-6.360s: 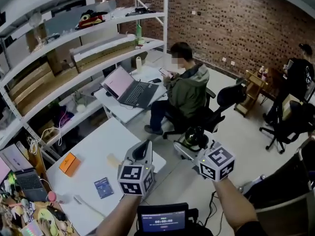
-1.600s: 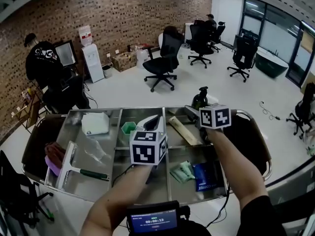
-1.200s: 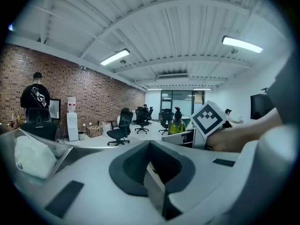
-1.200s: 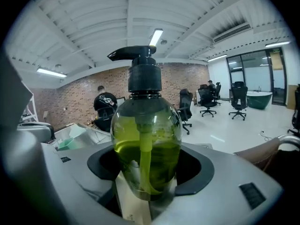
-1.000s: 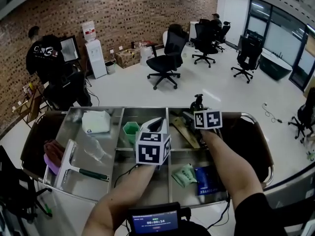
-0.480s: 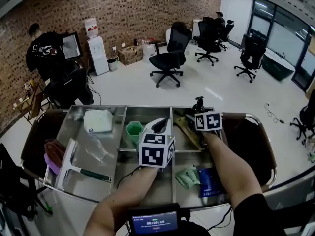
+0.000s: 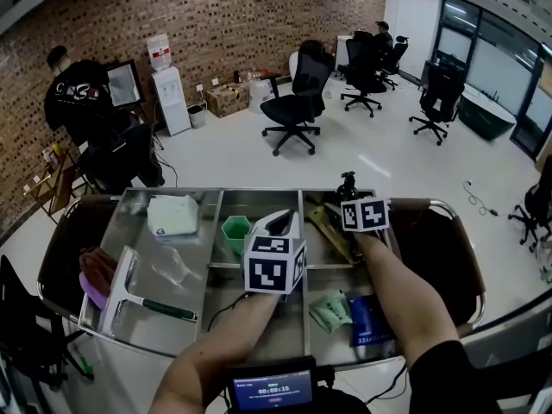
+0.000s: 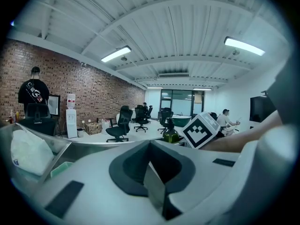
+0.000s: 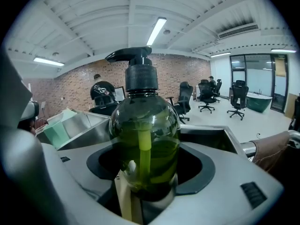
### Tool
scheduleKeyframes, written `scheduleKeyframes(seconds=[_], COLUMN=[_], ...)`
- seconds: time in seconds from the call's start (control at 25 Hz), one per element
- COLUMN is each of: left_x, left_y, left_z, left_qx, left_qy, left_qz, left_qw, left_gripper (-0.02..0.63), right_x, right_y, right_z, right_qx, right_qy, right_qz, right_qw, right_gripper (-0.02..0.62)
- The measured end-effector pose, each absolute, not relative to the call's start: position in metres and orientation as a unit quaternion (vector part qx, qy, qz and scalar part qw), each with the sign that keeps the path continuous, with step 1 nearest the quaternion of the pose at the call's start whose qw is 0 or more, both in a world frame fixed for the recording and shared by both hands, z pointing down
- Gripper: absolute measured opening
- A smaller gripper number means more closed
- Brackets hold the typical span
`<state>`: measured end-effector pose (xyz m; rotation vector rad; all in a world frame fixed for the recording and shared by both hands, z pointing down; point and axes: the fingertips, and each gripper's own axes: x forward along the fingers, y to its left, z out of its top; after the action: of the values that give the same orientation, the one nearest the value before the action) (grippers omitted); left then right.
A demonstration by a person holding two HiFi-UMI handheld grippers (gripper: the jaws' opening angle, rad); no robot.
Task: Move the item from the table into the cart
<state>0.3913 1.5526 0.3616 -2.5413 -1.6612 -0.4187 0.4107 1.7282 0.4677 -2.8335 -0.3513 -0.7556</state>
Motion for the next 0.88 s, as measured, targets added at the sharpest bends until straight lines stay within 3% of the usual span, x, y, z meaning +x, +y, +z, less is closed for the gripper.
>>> scheduleKeyframes(seconds=[0.88], left_x=[0.369], left_y=[1.528], left_z=[0.332], left_qx=[-0.826], left_qy=[-0.55], left_qz=[-0.117], left_qw=[0.038], left_gripper=[0.003], right_x=[0.373], right_y=[1.712], right_z=[0.394], right_qx=[-0.966], right_qy=[-0.136], right_qz=[-0.206], right_qw=[0.075], right_gripper=[0.311])
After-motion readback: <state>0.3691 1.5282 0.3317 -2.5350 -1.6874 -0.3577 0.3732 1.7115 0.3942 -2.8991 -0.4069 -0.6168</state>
